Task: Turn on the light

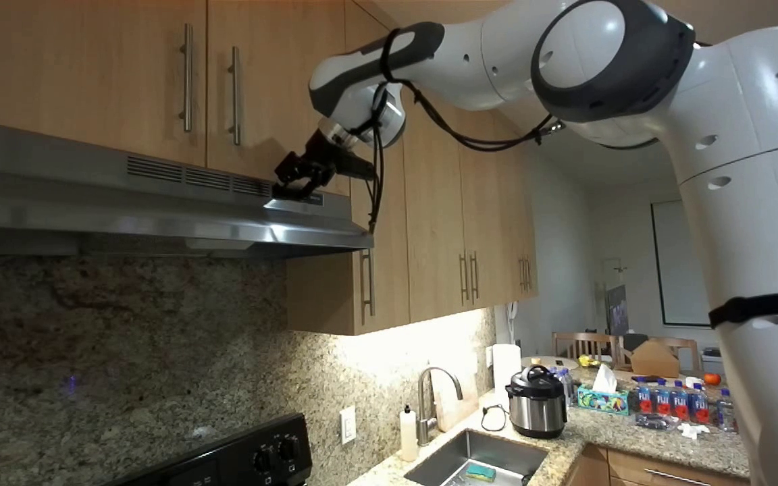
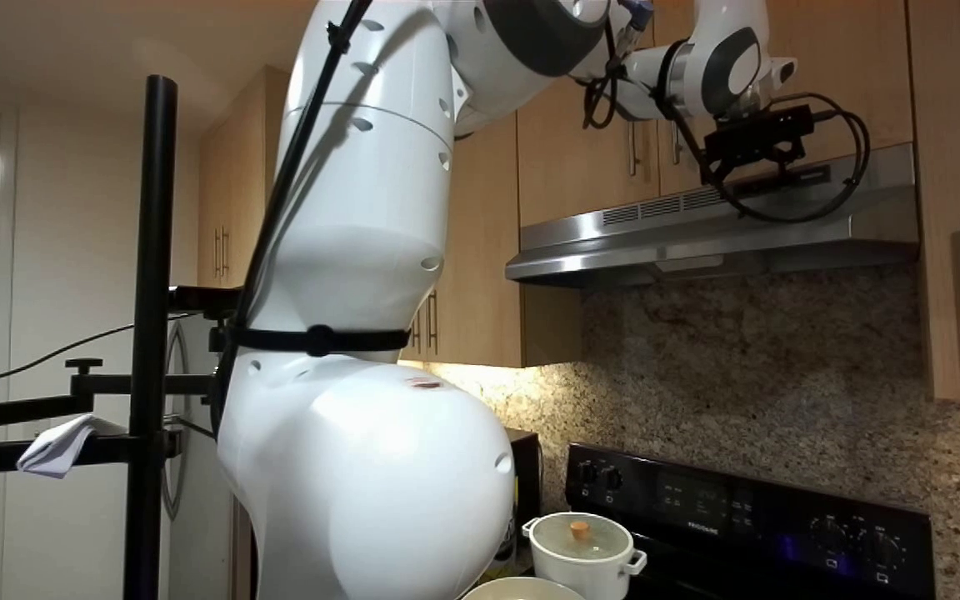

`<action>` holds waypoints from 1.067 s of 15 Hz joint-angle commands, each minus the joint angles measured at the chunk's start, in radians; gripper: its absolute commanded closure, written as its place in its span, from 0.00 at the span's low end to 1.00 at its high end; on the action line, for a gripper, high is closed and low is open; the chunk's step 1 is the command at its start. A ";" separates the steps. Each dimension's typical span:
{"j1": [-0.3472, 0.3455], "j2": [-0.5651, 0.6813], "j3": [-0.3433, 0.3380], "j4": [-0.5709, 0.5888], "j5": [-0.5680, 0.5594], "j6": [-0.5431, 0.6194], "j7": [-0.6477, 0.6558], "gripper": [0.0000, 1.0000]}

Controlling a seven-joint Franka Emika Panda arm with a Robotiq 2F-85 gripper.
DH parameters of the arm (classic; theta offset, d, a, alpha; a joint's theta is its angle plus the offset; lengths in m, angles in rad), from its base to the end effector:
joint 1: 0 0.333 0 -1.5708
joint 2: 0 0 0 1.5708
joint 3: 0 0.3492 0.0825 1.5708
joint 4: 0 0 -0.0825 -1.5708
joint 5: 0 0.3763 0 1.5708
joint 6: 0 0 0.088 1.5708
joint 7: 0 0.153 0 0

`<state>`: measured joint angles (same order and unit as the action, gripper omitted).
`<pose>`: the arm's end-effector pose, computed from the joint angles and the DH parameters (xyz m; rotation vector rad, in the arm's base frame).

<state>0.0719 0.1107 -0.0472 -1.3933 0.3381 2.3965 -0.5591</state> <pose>0.6641 0.0317 0.7531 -2.6706 -0.6066 -1.3857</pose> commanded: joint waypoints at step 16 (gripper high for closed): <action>0.028 0.089 0.007 0.129 -0.057 -0.073 0.068 0.00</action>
<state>0.0859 0.1724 -0.0456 -1.3064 0.3003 2.3506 -0.5195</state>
